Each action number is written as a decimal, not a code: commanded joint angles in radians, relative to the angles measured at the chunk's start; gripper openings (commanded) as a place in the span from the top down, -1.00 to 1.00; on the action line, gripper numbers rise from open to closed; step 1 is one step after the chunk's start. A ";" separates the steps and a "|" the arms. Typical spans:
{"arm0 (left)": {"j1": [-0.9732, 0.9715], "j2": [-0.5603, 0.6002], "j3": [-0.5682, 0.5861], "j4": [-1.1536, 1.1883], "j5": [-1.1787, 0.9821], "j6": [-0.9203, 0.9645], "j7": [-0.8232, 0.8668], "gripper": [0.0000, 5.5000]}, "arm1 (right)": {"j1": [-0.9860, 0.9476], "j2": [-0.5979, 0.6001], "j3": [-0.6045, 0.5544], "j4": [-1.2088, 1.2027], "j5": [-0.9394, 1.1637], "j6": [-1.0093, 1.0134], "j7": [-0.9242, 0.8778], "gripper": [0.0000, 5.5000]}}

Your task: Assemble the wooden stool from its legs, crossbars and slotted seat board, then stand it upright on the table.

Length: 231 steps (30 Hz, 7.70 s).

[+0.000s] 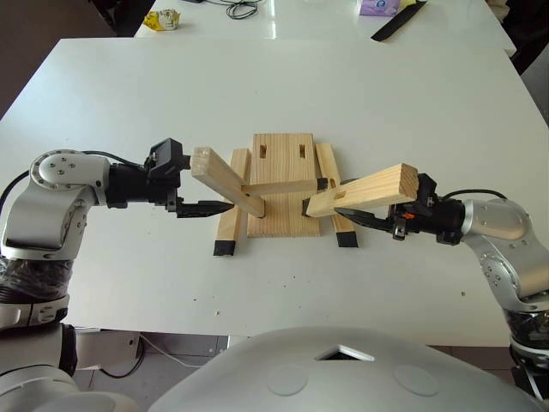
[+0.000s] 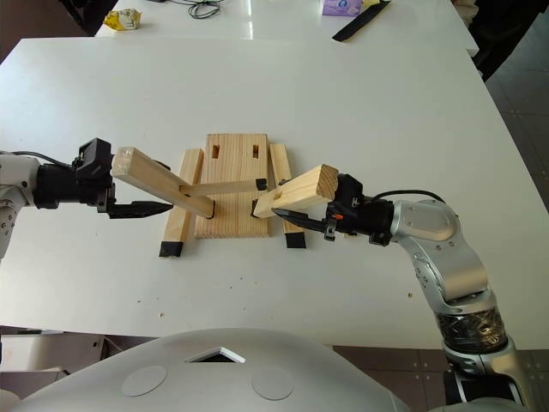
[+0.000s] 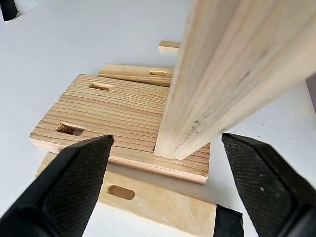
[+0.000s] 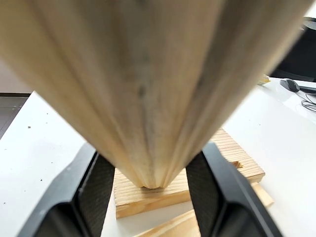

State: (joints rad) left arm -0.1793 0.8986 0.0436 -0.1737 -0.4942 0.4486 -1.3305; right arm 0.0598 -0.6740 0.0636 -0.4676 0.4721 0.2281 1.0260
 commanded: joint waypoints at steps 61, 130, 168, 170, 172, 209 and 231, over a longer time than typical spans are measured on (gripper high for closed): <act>0.132 -0.092 -0.018 -0.171 -0.045 0.010 0.163 -0.48 | -0.284 -0.119 0.193 0.203 0.012 0.175 0.218 0.26; 0.158 -0.070 -0.064 -0.252 -0.045 -0.008 0.112 -0.48 | -0.384 -0.124 0.324 0.441 -0.122 0.050 0.201 0.26; -0.217 -0.076 0.136 -0.016 -0.386 0.323 0.107 -0.96 | -0.371 -0.116 0.351 0.420 -0.131 0.026 0.187 0.26; -0.226 -0.080 0.145 -0.024 -0.407 0.340 0.119 -0.96 | -0.371 -0.114 0.353 0.422 -0.131 0.025 0.186 0.26; -0.241 -0.089 0.154 -0.023 -0.425 0.351 0.137 -0.96 | -0.371 -0.111 0.354 0.421 -0.132 0.025 0.185 0.26; -0.569 -0.219 0.075 0.105 -0.242 0.247 0.400 -0.96 | -0.364 -0.078 0.361 0.438 -0.156 0.008 0.136 0.26; -0.722 -0.282 -0.259 0.476 0.307 -0.445 0.118 -0.96 | -0.399 -0.096 0.395 0.377 -0.133 0.067 0.169 0.26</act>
State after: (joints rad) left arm -0.8676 0.6296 -0.2307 0.2840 -0.1897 -0.0136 -1.2113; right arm -0.4148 -0.7213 0.3626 -0.1032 0.4557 0.2088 1.1532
